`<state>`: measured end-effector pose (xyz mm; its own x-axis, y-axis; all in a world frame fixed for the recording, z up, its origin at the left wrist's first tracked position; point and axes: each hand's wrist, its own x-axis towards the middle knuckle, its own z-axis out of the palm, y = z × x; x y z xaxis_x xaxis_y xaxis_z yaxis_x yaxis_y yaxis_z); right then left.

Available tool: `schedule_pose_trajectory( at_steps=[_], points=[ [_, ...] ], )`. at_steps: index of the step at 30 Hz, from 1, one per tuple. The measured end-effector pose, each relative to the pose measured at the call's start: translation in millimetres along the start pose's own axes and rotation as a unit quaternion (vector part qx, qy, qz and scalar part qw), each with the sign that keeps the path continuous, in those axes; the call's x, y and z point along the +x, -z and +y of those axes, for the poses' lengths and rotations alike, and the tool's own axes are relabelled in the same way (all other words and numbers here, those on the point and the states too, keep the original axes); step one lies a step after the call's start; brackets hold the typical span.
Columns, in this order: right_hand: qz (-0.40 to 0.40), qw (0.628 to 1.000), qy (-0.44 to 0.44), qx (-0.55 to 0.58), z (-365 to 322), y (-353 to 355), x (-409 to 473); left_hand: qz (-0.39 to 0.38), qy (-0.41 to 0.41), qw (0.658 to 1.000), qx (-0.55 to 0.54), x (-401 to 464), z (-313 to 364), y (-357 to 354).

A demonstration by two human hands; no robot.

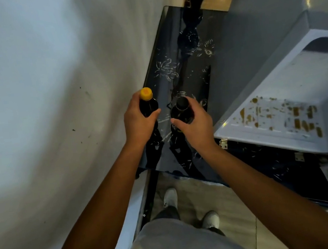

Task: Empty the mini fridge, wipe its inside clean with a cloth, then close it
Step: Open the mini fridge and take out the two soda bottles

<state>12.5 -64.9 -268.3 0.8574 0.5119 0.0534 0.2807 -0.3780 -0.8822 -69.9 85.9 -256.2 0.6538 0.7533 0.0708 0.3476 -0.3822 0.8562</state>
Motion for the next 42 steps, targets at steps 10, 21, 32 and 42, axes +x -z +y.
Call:
schedule_pose_trajectory(
  at_steps=[10,21,32,42],
  points=[
    [-0.01,1.0,-0.002,-0.003,7,-11,6,-0.008,0.017,1.0,-0.019,-3,-23,-5],
    [-0.028,0.999,0.011,-0.043,18,-12,10,-0.005,0.023,1.0,-0.013,-6,-35,-7],
    [-0.056,0.993,0.014,-0.101,16,-6,15,-0.049,0.043,0.997,0.036,-12,-37,-3],
    [-0.064,0.988,0.072,-0.124,12,56,-48,-0.011,-0.013,0.998,0.067,-76,-13,19]
  ],
)
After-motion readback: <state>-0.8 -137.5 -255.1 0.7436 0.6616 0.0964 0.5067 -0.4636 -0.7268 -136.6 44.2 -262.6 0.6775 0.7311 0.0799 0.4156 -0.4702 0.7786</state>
